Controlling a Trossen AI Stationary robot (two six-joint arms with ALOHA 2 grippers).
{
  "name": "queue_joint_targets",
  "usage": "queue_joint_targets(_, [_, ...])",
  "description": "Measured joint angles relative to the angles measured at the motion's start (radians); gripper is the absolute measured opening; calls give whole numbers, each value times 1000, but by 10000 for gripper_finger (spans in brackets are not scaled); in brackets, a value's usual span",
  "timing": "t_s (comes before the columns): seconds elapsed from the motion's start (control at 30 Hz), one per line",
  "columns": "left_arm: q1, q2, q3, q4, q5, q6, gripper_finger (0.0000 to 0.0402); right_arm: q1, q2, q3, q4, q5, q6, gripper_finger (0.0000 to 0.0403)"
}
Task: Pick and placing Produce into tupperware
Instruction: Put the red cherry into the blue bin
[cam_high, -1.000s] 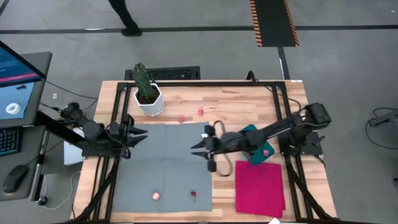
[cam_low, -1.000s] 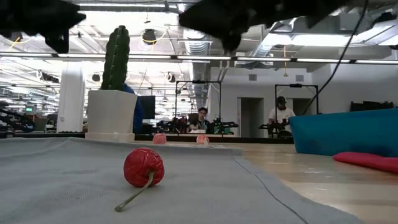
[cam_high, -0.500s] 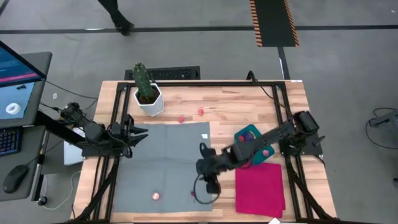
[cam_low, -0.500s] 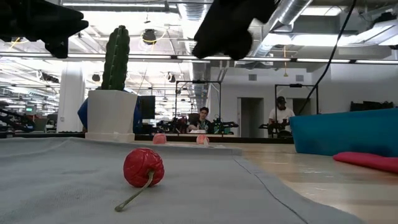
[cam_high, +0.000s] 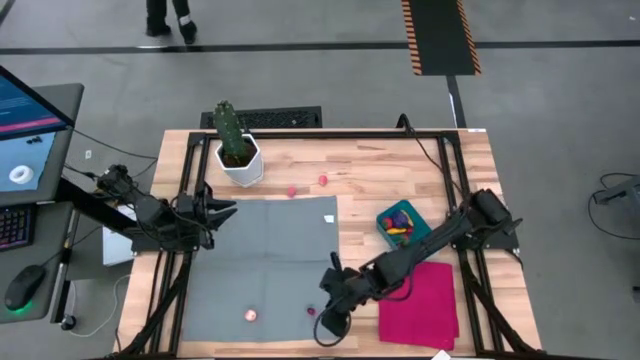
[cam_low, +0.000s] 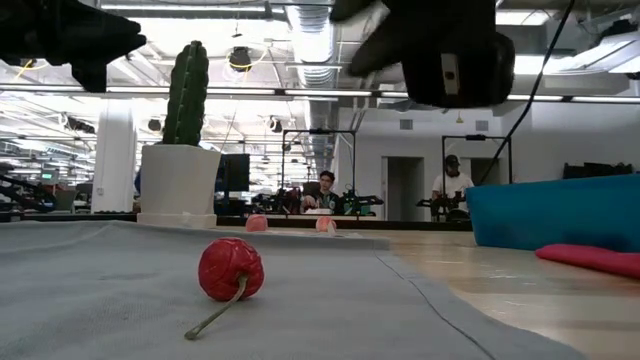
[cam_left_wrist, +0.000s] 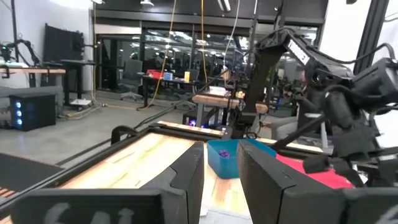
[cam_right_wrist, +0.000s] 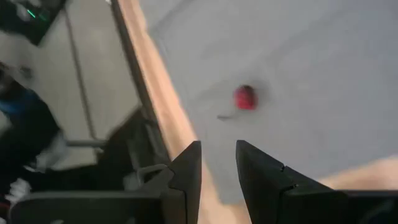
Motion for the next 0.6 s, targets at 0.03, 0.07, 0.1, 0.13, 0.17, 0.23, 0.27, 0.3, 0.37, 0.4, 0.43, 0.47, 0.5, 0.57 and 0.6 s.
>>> queue_joint_targets(0.03, [0,0,0,0,0,0,86,4,13,3,22,2,29,123])
queue_joint_targets(0.07, [0,0,0,1,0,1,86,5,26,4,28,5,57,123])
queue_joint_targets(0.1, [0,0,0,4,0,1,86,5,41,3,27,6,85,123])
queue_joint_targets(0.13, [0,0,0,5,0,1,86,4,63,3,47,5,117,123])
queue_joint_targets(0.17, [0,0,0,5,0,1,86,3,87,3,77,5,149,123])
queue_joint_targets(0.23, [0,0,0,5,0,-2,86,3,122,0,117,1,177,123])
queue_joint_targets(0.27, [0,0,0,5,0,-7,86,3,142,6,159,1,178,123])
queue_joint_targets(0.3, [0,0,0,1,1,-15,86,4,158,14,196,2,180,123])
queue_joint_targets(0.37, [0,0,0,-17,13,-40,86,4,171,19,203,0,192,123])
queue_joint_targets(0.4, [0,1,0,-28,23,-51,86,3,184,34,213,-4,203,123])
queue_joint_targets(0.43, [0,1,0,-36,31,-58,86,3,191,42,218,-8,211,123])
queue_joint_targets(0.47, [0,1,0,-34,38,-62,86,3,191,43,206,-8,220,123])
queue_joint_targets(0.5, [0,2,0,-29,38,-63,86,3,189,44,198,-7,225,123])
queue_joint_targets(0.57, [0,2,0,-36,38,-62,86,3,199,60,207,-2,245,123])
queue_joint_targets(0.6, [0,2,0,-35,38,-62,86,2,201,63,206,-1,256,123])
